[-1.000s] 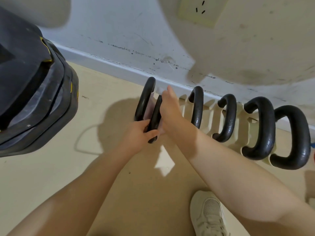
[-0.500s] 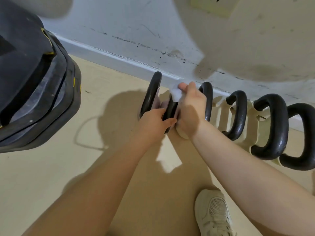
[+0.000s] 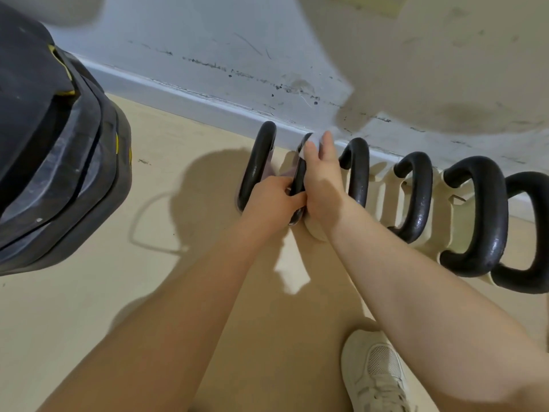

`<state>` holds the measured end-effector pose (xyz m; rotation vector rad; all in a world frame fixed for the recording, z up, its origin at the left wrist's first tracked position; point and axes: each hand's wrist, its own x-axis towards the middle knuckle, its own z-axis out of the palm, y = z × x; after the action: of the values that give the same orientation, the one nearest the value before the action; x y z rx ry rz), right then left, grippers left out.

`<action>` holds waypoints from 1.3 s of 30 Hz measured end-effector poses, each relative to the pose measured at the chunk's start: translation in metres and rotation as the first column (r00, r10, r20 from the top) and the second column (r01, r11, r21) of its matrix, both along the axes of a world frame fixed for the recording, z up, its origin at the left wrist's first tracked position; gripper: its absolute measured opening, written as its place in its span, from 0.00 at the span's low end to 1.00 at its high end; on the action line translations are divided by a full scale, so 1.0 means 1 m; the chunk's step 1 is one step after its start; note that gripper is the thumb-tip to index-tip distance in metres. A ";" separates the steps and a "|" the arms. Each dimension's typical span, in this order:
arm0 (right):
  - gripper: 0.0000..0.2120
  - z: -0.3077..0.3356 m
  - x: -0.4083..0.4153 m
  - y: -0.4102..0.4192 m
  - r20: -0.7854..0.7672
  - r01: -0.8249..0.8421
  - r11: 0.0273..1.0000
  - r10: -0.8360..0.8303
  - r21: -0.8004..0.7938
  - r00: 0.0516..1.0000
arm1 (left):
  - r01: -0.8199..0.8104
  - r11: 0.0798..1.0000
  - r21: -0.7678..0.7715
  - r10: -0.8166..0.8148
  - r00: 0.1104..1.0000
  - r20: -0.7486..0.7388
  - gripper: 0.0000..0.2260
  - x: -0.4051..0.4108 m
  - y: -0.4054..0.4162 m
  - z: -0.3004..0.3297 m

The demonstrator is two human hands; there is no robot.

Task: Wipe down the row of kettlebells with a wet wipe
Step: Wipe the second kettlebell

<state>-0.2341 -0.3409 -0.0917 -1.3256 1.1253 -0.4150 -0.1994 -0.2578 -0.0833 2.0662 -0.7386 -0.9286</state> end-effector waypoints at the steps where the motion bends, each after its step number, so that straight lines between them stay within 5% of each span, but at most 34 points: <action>1: 0.24 0.006 0.002 -0.003 -0.026 -0.045 0.999 0.044 -0.020 0.999 | 0.001 1.000 -0.008 -0.001 1.000 -0.004 0.17 -0.001 0.000 0.001; 5: 0.23 0.007 -0.016 0.009 -0.019 -0.225 0.974 0.224 -0.036 0.974 | -0.050 0.998 -0.045 0.039 0.973 -0.226 0.02 -0.006 0.014 0.003; 8: 0.23 0.003 -0.029 0.027 -0.057 -0.232 0.972 0.230 -0.031 0.972 | -0.190 0.981 -0.038 0.145 0.850 -0.507 0.17 -0.009 0.029 0.001; 10: 0.29 0.002 -0.023 0.022 -0.178 -0.210 0.977 0.202 -0.026 0.963 | -0.241 0.968 -0.074 0.143 0.764 -0.629 0.14 -0.013 0.036 -0.001; 12: 0.21 0.005 -0.013 0.008 -0.182 -0.111 0.986 0.132 0.121 0.974 | -0.312 0.945 -0.102 0.145 0.674 -0.724 0.10 -0.018 0.041 0.001; 14: 0.13 0.007 -0.013 0.009 -0.115 -0.045 0.979 0.069 0.198 0.991 | -0.349 0.928 -0.130 0.134 0.637 -0.759 0.14 -0.021 0.043 0.002; 17: 0.04 0.000 -0.031 0.044 -0.064 -0.079 0.997 0.081 0.021 0.995 | -0.376 0.912 -0.166 0.111 0.615 -0.781 0.24 -0.021 0.045 0.008; 22: 0.12 -0.036 -0.053 0.072 -0.161 -0.137 0.973 0.107 -0.185 0.981 | -0.340 0.929 -0.145 0.175 0.751 -0.637 0.27 -0.025 0.058 0.007; 26: 0.08 -0.045 -0.055 0.079 -0.090 -0.099 0.969 0.080 -0.228 0.993 | -0.326 0.940 -0.096 0.202 0.762 -0.615 0.32 -0.019 0.073 0.003; 30: 0.17 -0.034 -0.045 0.066 -0.071 -0.132 0.954 0.117 -0.268 0.991 | -0.348 0.934 -0.078 0.230 0.755 -0.614 0.34 -0.017 0.076 -0.001; 34: 0.25 -0.017 -0.030 0.035 -0.392 -0.460 0.696 0.270 -0.552 0.879 | -0.367 0.930 -0.020 0.271 0.721 -0.638 0.33 -0.021 0.074 -0.006; 39: 0.19 -0.001 -0.014 -0.013 -0.671 -0.752 0.447 0.363 -0.484 0.647 | -0.357 0.934 0.008 0.271 0.693 -0.669 0.30 -0.022 0.066 -0.002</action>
<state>-0.2483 -0.3540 -0.0929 -2.5780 0.7805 0.0329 -0.2214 -0.1922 -0.0849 1.5087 -0.0428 -1.2655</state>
